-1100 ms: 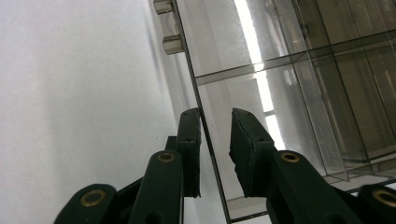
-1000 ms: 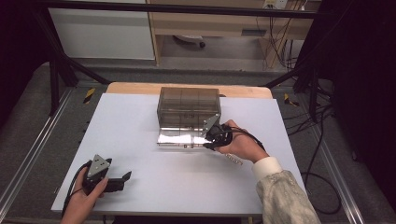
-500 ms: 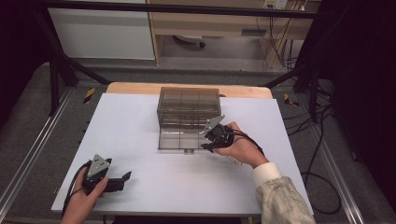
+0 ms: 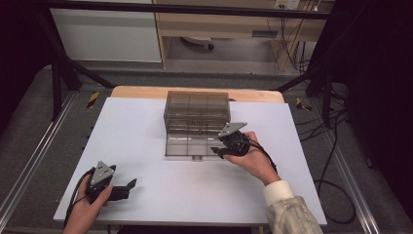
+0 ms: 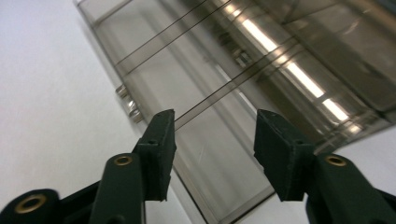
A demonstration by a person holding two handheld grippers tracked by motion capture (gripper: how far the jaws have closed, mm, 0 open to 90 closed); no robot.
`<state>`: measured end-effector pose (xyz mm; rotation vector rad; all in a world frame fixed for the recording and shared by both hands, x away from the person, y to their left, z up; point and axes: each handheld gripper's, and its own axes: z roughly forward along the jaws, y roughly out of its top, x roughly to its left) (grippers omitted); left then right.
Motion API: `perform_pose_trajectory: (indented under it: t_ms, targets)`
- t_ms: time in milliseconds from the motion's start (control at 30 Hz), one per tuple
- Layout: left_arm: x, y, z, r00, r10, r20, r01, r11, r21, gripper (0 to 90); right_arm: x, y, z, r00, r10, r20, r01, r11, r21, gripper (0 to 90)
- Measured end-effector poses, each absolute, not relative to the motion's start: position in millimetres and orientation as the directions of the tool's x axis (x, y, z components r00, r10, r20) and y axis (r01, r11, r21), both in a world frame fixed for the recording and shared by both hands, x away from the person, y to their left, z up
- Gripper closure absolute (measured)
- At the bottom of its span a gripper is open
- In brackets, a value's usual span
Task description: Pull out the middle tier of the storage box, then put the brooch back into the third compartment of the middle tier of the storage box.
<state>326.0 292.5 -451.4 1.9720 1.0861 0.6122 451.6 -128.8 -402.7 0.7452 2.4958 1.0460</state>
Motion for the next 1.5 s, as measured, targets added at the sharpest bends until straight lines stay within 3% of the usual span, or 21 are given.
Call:
perform_pose_trajectory:
  t_ms: [267, 600, 1233, 1500]
  targets:
    - [327.0, 295.4, -450.9, 0.504, 0.863, 0.036, 0.477, -0.313, 0.821, 7.5, 429.8, -149.1, -397.5, -0.695, 0.714, -0.085, 0.345, 0.435, 0.832, 28.1]
    - [327.1, 302.2, -448.1, 0.471, 0.882, 0.022, 0.477, -0.276, 0.835, 7.5, 407.5, -176.2, -400.5, -0.602, 0.796, -0.067, 0.422, 0.389, 0.819, 10.0]
    - [332.2, 315.4, -446.3, 0.447, 0.894, 0.026, 0.460, -0.255, 0.851, 6.8, 372.2, -216.1, -419.5, -0.521, 0.854, 0.010, 0.526, 0.311, 0.792, 6.3]
    - [330.2, 320.3, -444.6, 0.412, 0.911, -0.023, 0.483, -0.197, 0.853, 6.9, 371.6, -220.4, -424.2, -0.508, 0.861, 0.029, 0.540, 0.292, 0.789, 6.3]
